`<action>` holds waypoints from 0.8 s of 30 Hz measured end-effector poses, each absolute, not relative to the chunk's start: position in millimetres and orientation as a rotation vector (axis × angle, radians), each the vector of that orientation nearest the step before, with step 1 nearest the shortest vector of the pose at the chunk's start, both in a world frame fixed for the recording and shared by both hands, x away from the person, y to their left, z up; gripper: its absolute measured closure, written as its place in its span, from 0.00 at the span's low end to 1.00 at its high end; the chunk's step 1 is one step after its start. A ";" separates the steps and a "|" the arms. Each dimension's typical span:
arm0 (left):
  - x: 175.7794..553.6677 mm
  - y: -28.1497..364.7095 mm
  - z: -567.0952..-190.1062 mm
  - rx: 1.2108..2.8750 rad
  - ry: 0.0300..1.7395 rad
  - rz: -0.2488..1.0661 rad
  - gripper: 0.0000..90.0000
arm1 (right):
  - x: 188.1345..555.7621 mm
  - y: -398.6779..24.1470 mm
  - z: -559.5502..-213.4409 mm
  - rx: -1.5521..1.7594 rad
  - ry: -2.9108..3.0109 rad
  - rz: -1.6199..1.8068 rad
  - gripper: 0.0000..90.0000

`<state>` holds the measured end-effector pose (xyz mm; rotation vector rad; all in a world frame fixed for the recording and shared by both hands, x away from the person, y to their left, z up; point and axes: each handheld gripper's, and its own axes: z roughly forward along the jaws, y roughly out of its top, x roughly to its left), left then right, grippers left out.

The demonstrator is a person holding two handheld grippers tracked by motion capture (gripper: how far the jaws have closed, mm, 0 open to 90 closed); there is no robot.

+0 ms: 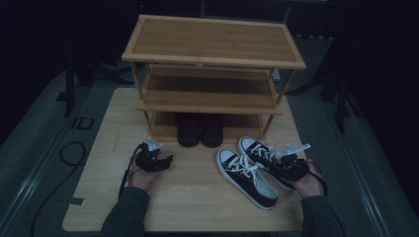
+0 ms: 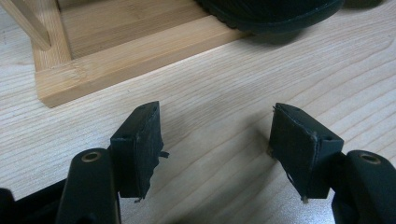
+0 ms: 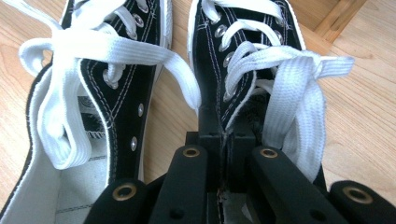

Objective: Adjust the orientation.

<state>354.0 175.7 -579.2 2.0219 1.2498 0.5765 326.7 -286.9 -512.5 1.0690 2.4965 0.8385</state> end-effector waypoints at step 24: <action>353.9 175.8 -579.1 2.025 1.250 0.577 0.39 | 321.8 -286.8 -517.0 1.050 2.484 0.956 0.98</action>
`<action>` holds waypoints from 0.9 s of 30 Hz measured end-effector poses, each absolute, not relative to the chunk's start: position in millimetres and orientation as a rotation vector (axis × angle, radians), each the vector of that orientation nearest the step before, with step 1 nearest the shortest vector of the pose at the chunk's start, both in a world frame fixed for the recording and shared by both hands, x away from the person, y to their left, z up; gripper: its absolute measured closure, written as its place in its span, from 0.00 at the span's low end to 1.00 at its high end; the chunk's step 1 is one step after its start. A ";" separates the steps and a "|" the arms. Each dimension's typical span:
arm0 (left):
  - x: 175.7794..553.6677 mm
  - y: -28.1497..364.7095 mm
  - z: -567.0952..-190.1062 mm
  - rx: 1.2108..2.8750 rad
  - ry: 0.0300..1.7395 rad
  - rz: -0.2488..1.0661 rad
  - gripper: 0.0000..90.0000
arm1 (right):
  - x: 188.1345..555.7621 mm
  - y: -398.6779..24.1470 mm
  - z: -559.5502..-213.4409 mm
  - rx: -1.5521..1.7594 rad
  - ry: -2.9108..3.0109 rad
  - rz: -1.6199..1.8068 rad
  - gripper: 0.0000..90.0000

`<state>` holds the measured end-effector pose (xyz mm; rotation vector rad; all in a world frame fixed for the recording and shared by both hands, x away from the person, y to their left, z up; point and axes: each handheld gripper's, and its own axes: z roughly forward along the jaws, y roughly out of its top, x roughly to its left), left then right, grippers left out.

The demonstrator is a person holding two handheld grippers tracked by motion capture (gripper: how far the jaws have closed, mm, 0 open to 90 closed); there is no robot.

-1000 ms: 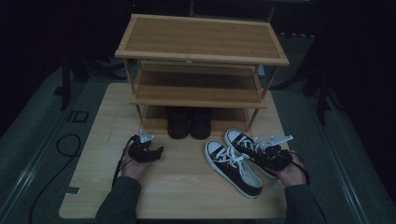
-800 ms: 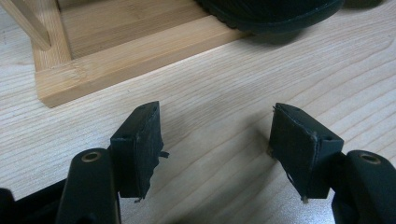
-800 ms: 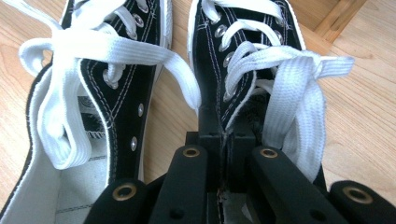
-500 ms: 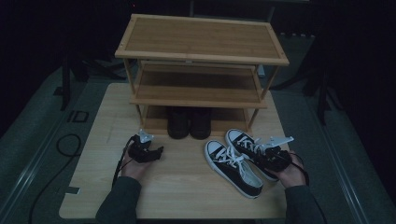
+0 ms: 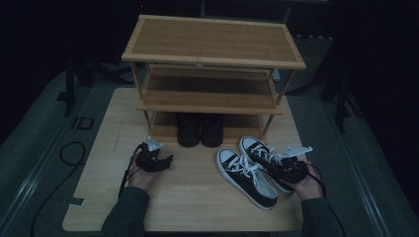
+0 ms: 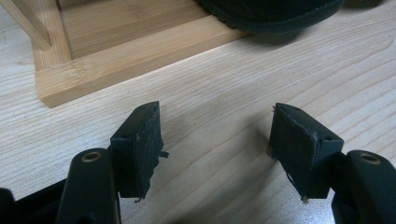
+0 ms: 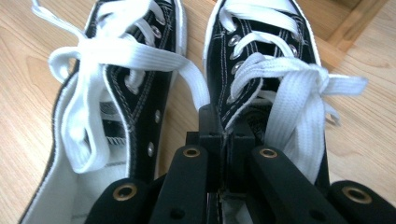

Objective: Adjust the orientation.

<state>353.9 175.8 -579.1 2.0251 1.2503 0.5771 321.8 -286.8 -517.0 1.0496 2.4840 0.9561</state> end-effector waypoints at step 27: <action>353.9 175.7 -579.2 2.023 1.251 0.577 0.39 | 322.2 -271.1 -507.8 0.973 2.590 0.904 0.80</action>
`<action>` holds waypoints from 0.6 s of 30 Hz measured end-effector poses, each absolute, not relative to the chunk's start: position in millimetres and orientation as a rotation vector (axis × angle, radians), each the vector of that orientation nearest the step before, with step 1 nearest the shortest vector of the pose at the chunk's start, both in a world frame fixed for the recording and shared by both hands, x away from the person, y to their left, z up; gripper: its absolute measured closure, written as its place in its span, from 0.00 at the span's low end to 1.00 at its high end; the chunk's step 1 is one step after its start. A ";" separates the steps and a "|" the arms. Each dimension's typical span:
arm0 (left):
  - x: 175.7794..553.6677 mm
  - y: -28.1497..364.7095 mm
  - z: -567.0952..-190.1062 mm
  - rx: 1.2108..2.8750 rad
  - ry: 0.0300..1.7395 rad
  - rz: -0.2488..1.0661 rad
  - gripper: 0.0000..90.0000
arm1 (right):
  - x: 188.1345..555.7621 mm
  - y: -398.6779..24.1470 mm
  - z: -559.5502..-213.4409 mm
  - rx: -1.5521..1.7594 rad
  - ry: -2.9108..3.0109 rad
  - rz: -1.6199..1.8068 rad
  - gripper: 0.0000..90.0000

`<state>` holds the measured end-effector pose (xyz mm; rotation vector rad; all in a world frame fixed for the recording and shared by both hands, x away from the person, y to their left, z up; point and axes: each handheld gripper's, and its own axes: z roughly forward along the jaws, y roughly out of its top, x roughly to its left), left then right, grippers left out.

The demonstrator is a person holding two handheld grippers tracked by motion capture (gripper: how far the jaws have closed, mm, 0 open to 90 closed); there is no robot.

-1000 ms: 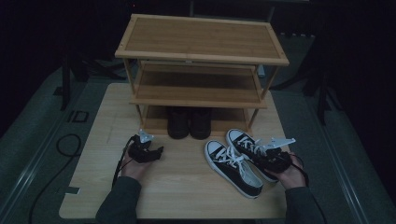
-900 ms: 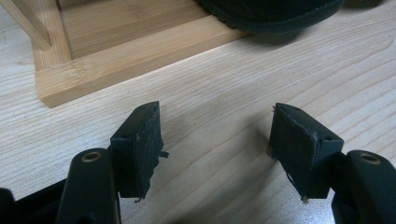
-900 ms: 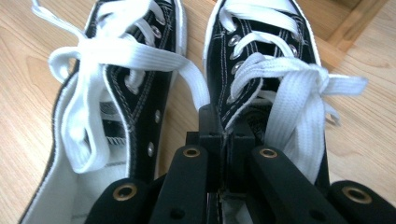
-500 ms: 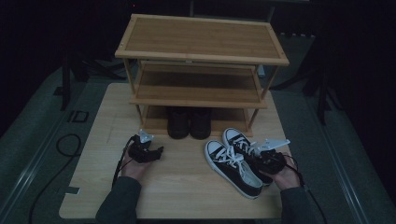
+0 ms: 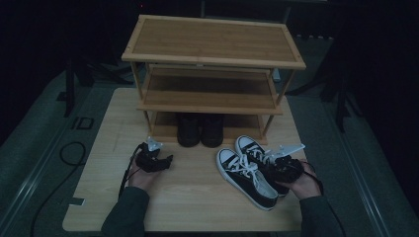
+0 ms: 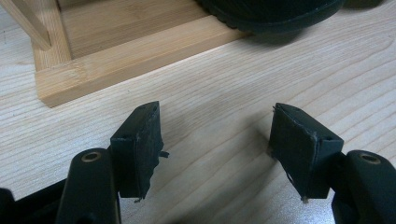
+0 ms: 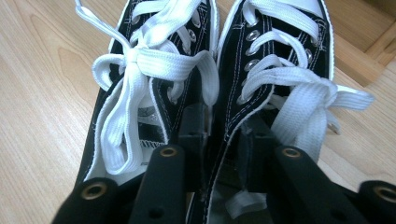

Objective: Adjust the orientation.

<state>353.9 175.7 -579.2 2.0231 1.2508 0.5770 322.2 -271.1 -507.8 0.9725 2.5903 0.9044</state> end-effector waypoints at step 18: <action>353.9 175.7 -579.1 2.023 1.251 0.577 0.39 | 313.5 -276.4 -492.7 1.000 2.605 0.929 0.55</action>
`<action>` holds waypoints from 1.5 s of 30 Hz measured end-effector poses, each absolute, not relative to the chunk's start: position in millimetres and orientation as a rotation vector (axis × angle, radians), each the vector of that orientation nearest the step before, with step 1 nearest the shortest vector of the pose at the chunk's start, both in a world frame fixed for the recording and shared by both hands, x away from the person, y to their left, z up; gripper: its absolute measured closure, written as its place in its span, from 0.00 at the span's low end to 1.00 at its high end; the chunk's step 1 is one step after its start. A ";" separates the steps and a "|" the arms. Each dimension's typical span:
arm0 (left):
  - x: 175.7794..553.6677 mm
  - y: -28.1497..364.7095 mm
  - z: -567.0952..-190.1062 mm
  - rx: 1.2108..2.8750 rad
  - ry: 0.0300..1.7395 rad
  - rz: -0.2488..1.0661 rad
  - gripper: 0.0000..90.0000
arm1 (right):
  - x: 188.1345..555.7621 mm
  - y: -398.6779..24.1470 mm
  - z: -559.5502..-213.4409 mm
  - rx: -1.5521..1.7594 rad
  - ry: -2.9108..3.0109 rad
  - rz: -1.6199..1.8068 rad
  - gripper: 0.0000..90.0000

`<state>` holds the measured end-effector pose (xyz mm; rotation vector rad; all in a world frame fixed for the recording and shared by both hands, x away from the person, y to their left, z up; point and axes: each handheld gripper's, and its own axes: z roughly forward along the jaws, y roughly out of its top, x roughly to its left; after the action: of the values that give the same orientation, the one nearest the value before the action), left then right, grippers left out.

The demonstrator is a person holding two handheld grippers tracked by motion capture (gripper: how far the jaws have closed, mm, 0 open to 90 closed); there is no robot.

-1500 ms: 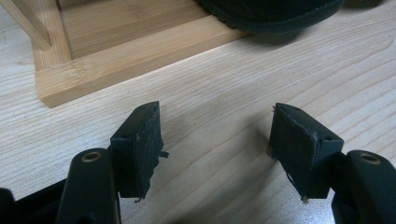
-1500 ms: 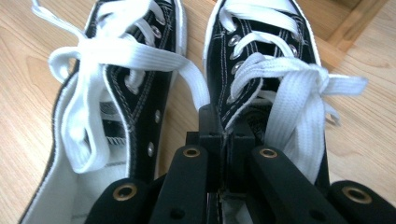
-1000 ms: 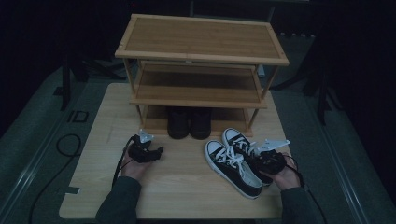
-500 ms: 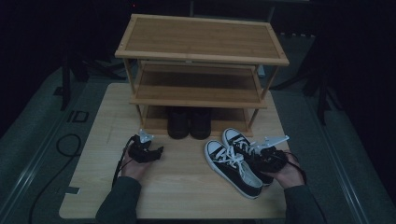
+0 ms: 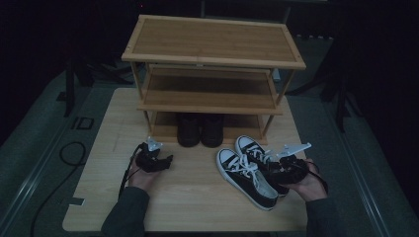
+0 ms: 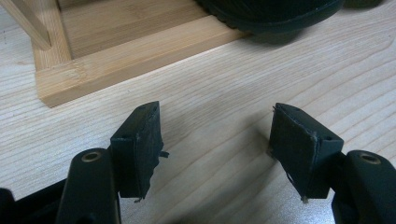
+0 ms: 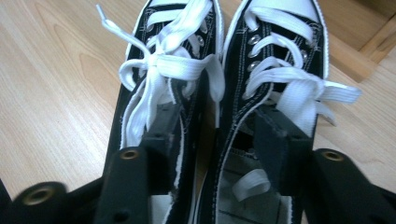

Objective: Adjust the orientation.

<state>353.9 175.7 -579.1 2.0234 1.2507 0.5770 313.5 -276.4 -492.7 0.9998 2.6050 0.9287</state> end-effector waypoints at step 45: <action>353.8 175.7 -579.2 2.023 1.251 0.578 0.39 | 327.1 -250.8 -521.1 1.014 2.637 0.807 0.85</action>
<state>353.8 175.7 -579.2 2.0231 1.2511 0.5775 327.1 -250.8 -521.1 1.0135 2.6373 0.8066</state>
